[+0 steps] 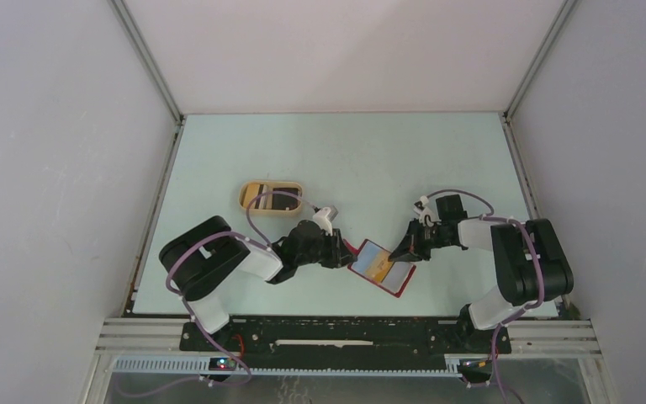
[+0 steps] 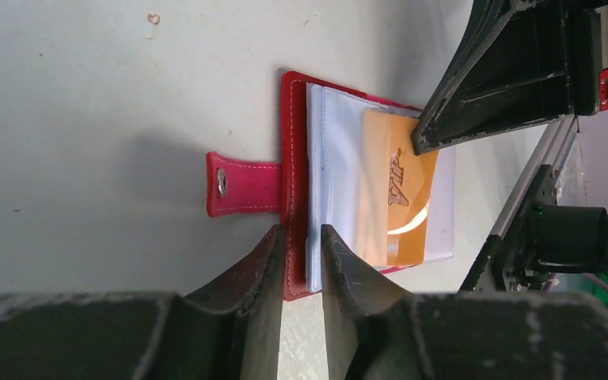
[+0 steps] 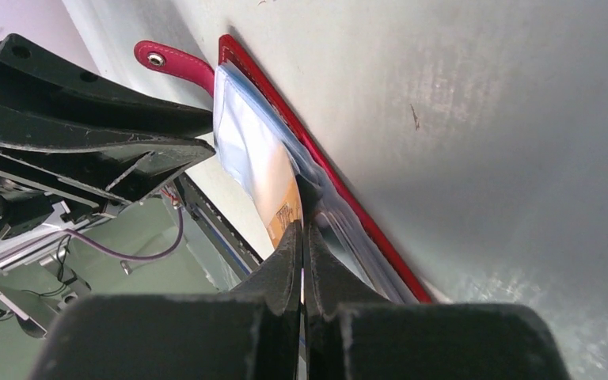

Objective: Put the credit cards into the card holder
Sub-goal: Insert the credit card into the card holder.

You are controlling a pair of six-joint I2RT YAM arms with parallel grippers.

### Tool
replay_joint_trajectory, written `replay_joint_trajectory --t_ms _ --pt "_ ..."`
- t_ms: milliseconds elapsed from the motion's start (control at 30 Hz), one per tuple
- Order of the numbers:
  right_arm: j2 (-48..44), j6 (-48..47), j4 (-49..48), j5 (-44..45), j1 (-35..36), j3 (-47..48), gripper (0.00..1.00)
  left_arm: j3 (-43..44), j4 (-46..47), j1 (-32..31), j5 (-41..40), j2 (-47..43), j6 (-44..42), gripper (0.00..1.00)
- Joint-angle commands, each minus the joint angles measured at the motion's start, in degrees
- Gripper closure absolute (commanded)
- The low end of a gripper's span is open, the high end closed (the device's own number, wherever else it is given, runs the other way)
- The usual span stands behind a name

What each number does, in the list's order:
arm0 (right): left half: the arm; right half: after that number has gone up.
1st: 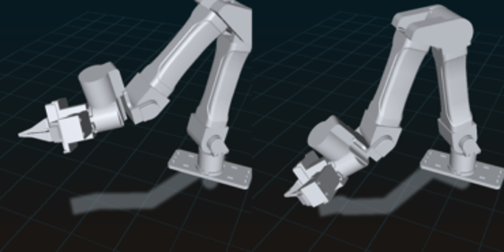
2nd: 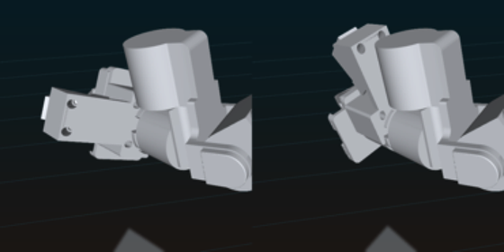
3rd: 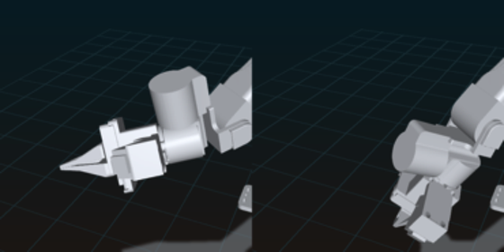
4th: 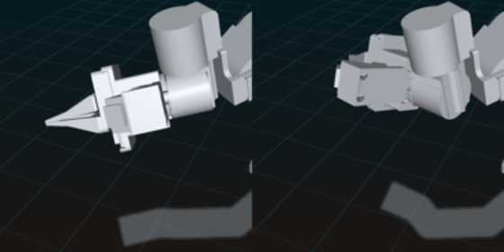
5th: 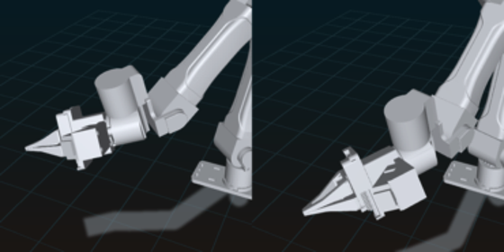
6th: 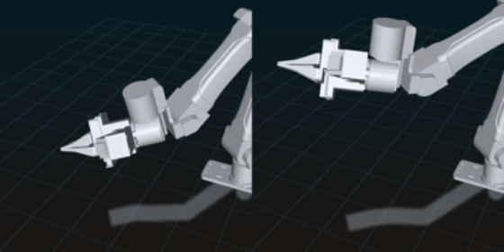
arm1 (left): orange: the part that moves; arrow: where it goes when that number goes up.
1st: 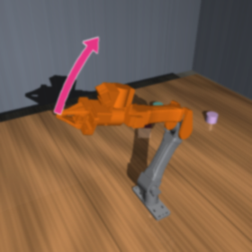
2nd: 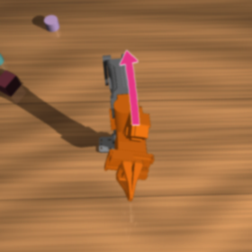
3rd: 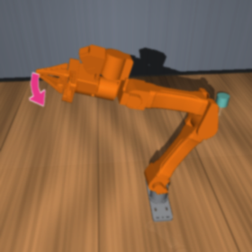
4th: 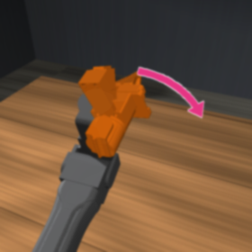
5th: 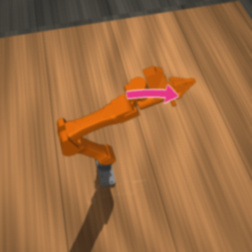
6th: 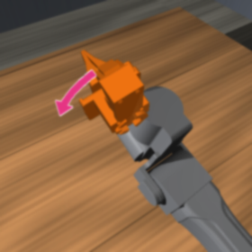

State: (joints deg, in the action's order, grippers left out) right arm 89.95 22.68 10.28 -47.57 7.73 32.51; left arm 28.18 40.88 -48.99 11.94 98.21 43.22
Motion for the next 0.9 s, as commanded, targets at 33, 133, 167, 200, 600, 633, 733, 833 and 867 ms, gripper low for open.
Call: replay_joint_trajectory --t_ms 33,133,167,200,600,633,733,833,867 --pt "2.4 -1.0 -1.2 0.8 0.8 -0.4 1.0 0.6 0.9 -1.2 1.7 1.5 1.2 0.73" --pt "2.5 -0.3 -3.8 0.6 0.3 -0.2 1.0 0.7 1.2 -1.3 2.2 1.8 1.3 0.72" --pt "2.6 0.2 -5.3 0.4 0.2 -0.2 1.0 0.7 1.3 -1.3 2.3 1.8 1.3 0.72" --pt "2.7 0.6 -6.4 0.4 0.1 -0.2 1.0 0.7 1.5 -1.3 2.4 1.8 1.3 0.72" --pt "8.2 -2.4 -6.9 -2.4 4.3 8.3 0.83 -4.2 5.2 -1.2 -2.5 -2.8 3.7 0.69" --pt "8.0 -3.4 -5.7 -2.5 4.4 9.0 0.79 -4.6 5.5 -1.2 -2.9 -3.0 3.8 0.69" --pt "7.3 -6.7 -0.8 -1.6 4.0 10.8 0.67 -5.6 6.4 -1.0 -3.9 -3.7 4.0 0.68" --pt "6.6 -9.7 3.7 -0.2 3.3 12.9 0.58 -6.2 6.8 -0.8 -4.1 -4.1 3.9 0.68" --pt "6.2 -10.4 4.5 0.4 3.1 13.3 0.56 -6.4 6.8 -0.7 -4.2 -4.3 3.9 0.68"
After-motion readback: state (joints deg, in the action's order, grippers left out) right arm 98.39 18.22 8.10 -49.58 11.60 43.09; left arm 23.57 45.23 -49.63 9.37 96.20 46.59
